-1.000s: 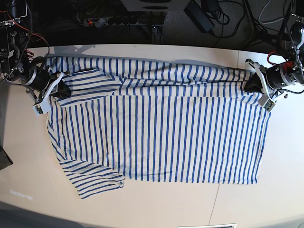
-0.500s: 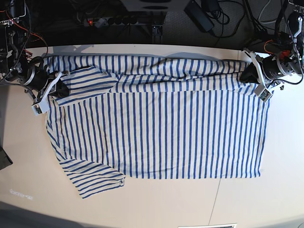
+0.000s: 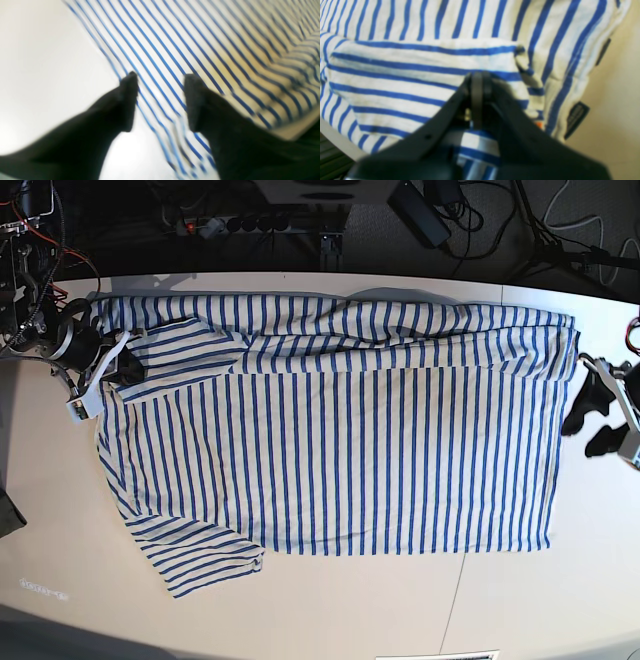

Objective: Fold the T-shirt properly
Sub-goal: 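Move the left gripper to the hem corner and grasp it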

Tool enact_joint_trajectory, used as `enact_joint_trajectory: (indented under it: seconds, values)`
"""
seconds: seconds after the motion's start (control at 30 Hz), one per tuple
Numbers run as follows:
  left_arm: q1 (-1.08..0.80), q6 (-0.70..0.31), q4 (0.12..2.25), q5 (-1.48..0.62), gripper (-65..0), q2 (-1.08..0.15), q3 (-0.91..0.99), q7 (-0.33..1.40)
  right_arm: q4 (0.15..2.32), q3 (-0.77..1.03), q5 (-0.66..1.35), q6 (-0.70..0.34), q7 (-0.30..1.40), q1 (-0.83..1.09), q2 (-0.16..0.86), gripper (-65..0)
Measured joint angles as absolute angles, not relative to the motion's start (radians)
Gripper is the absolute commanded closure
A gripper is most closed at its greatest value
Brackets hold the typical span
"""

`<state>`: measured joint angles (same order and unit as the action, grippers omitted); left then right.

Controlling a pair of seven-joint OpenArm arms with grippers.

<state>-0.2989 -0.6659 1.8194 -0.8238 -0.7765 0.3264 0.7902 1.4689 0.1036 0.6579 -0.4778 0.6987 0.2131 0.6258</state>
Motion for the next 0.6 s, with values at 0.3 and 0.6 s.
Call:
enact_joint_trajectory:
  seconds: [0.3, 0.6]
  values:
    - [0.010, -0.587, 1.524, -0.847, -36.8, -0.814, 0.140, 0.715, 1.467, 0.105, 0.647, -0.478, 0.696, 0.213, 0.626, 0.0]
    - [0.408, -0.582, 0.887, -0.854, -36.8, -0.680, -0.067, 0.722, 1.466, 0.105, 0.643, -0.478, 0.693, 0.212, 0.626, 0.0]
